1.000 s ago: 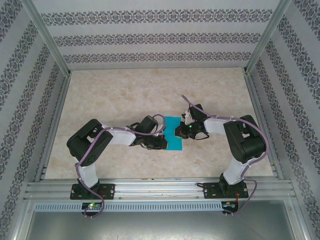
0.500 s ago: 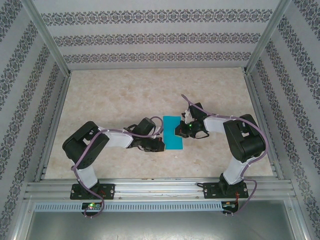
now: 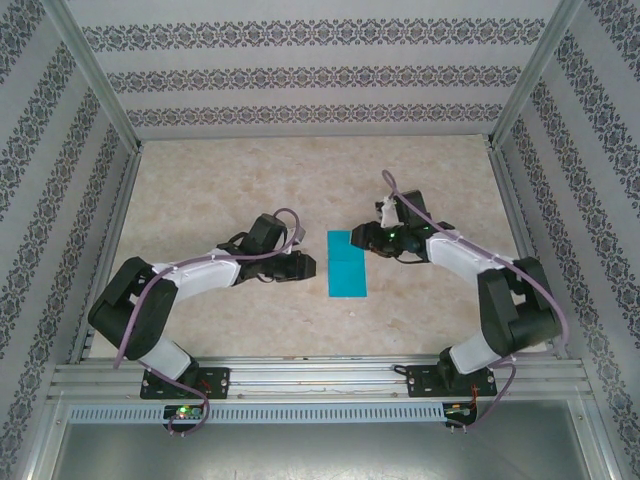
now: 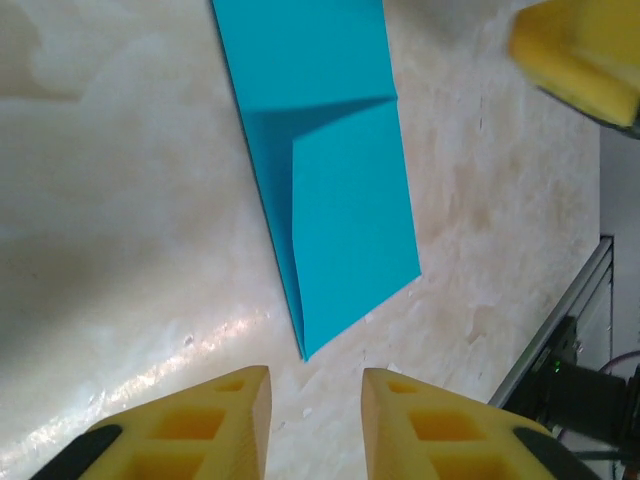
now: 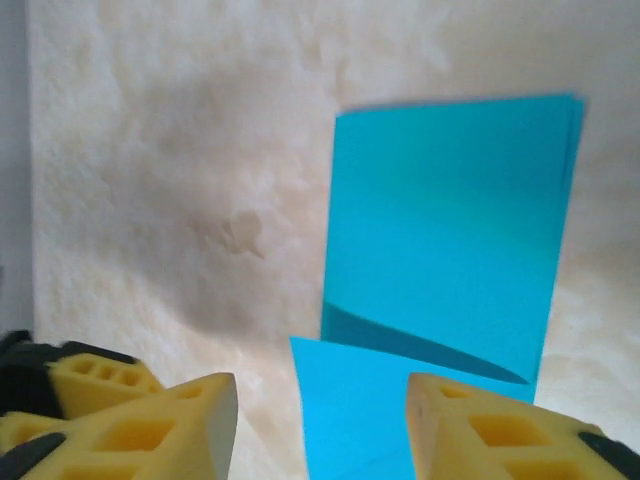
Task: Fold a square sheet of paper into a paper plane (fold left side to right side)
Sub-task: Fold the triangle a second time at the center of the table.
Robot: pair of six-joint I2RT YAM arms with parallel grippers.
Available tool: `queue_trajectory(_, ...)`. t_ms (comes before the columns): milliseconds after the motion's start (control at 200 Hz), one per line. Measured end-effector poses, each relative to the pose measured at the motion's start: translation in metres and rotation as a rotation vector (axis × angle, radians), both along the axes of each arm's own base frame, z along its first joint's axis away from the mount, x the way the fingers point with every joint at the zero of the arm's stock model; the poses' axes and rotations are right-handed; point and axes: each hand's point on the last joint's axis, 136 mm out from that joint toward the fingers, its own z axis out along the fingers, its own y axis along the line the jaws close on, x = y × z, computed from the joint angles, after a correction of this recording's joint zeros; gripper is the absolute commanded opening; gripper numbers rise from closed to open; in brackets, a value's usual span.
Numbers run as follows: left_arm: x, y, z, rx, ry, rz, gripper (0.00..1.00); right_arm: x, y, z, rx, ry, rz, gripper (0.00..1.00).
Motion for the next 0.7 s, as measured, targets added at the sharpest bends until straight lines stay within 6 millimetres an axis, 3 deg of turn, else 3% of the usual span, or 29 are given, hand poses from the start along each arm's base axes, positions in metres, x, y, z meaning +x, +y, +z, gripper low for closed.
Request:
queue_trajectory(130, 0.013, -0.011, -0.004, -0.010, 0.003, -0.015, 0.35, -0.003, -0.019, 0.011, 0.021, -0.069, -0.063, 0.80)
queue_trajectory(200, 0.019, -0.018, -0.009, -0.019, 0.011, -0.026, 0.36, -0.011, -0.028, 0.005, 0.031, -0.064, -0.095, 0.89)
queue_trajectory(330, 0.028, -0.027, -0.024, -0.022, 0.032, -0.041, 0.37, -0.025, -0.036, -0.010, 0.052, -0.025, -0.130, 0.97)
queue_trajectory(540, 0.035, -0.038, -0.040, -0.037, 0.058, -0.071, 0.35, -0.037, -0.034, -0.021, 0.087, 0.007, -0.128, 0.98)
queue_trajectory(704, 0.039, -0.045, -0.046, -0.060, 0.062, -0.092, 0.19, -0.042, -0.032, -0.022, 0.105, 0.018, -0.120, 0.91)
